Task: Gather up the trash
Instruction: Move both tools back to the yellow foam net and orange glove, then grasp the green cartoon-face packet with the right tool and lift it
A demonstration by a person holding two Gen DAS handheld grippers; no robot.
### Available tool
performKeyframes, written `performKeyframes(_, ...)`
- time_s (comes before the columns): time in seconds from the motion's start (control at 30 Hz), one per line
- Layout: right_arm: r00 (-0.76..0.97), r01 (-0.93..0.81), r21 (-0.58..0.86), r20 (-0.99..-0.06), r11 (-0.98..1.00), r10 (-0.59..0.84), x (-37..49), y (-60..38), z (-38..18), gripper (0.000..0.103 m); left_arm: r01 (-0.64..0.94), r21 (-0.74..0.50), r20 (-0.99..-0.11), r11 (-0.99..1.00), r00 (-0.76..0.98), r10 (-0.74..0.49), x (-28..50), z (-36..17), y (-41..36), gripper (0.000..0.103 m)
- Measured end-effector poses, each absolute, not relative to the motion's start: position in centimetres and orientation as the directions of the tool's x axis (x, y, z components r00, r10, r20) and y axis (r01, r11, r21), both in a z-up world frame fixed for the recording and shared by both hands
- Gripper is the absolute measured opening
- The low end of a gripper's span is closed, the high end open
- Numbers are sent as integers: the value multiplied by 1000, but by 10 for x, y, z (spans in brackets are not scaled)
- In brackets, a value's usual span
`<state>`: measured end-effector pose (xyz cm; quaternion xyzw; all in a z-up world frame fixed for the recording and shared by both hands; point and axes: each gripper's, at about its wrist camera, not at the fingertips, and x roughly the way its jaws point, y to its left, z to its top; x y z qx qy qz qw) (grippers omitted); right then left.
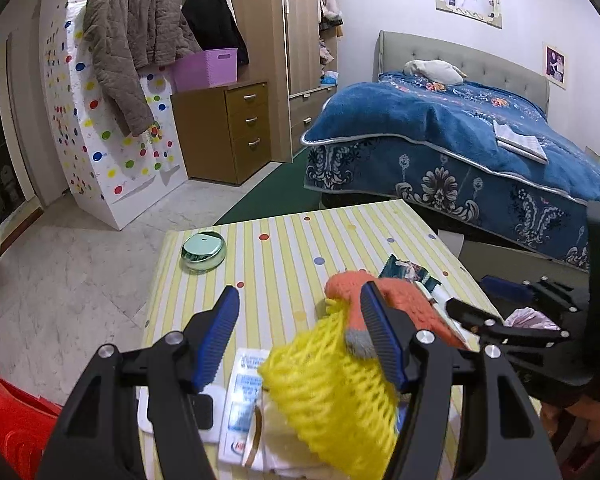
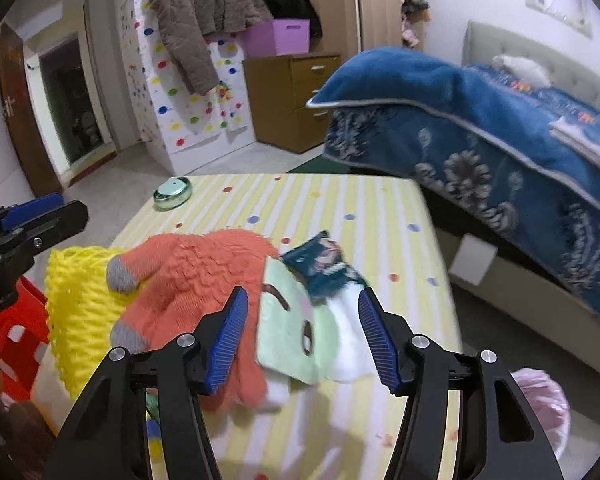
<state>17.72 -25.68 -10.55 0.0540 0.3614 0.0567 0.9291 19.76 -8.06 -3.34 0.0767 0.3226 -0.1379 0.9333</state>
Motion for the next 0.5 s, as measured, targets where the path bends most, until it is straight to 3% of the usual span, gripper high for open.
performKeyframes(0.37,643,-101,330,-698,939,314,191,-254,-128,51,300,38,-652,953,730,-204,200,-45,-76,61)
performKeyframes(0.5,620,-105,444,-670,890,408,192,-261,-134,33,297,36,-647,954,735,-204,197,-41,-73,61)
